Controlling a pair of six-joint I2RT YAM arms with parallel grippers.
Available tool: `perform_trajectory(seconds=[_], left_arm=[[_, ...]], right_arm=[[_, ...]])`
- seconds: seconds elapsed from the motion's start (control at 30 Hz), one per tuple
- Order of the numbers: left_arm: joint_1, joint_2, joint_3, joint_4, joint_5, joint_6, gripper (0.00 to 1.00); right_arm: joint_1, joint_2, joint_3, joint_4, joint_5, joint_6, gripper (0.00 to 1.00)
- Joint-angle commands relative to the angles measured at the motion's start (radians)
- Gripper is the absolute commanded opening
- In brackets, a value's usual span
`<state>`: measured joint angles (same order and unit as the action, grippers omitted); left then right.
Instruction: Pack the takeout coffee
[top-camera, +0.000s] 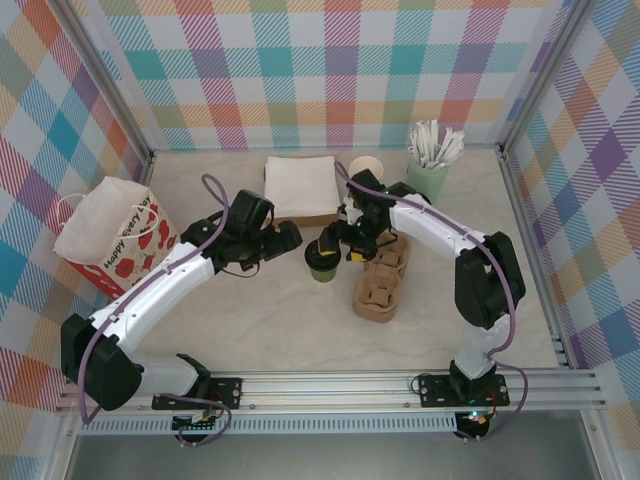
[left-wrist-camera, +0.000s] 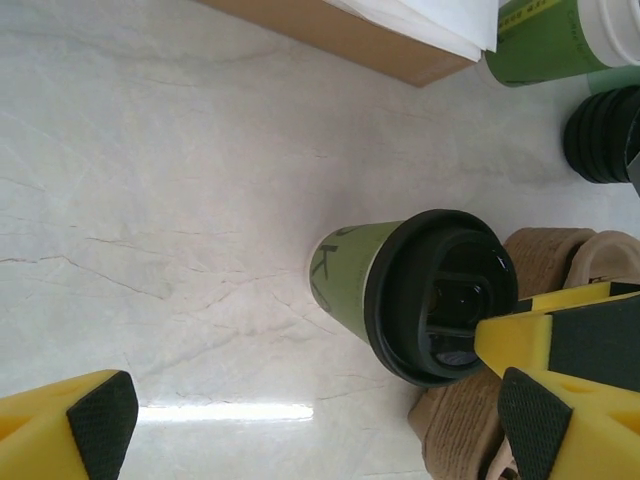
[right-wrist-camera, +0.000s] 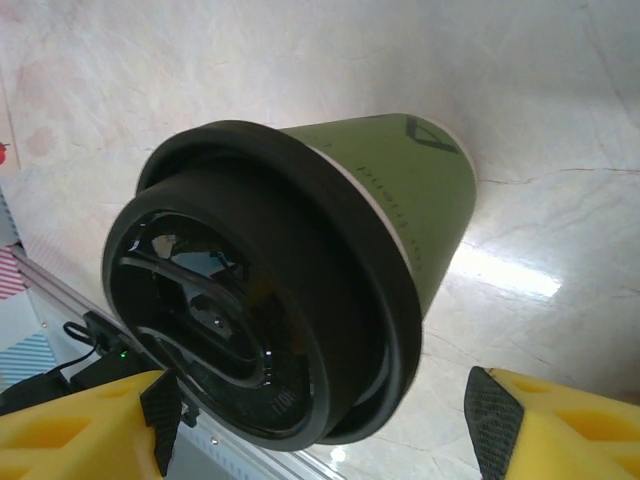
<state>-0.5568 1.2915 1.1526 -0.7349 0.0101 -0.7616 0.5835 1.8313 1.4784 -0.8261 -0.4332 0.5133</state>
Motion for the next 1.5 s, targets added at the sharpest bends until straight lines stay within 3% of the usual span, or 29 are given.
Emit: perform_trajectory(seconds=[0.0,0.47,0.87,1.0,1.17,1.47], left_arm=[[0.012,-0.029,-0.028,-0.031,-0.013,0.017,0.95],[0.020,-0.040,-0.048,-0.048,-0.025,0.019,0.95],[0.129,-0.049,-0.115,0.033,0.132,-0.005,0.96],[0.192,-0.026,-0.139,0.109,0.245,-0.003,0.96],[0.212,0.046,-0.115,0.166,0.305,0.015,0.93],[0.212,0.172,-0.075,0.200,0.329,0.023,0.88]], right_arm=[[0.004,0.016,0.004,0.043,-0.065,0.014,0.76],[0.004,0.135,0.153,0.061,-0.145,-0.040,0.74],[0.006,0.255,0.289,0.133,-0.270,-0.007,0.73],[0.002,0.226,0.333,0.047,-0.149,-0.055,0.72],[-0.007,0.137,0.276,-0.017,-0.028,-0.087,0.73],[0.026,0.075,0.141,-0.002,-0.053,-0.050,0.68]])
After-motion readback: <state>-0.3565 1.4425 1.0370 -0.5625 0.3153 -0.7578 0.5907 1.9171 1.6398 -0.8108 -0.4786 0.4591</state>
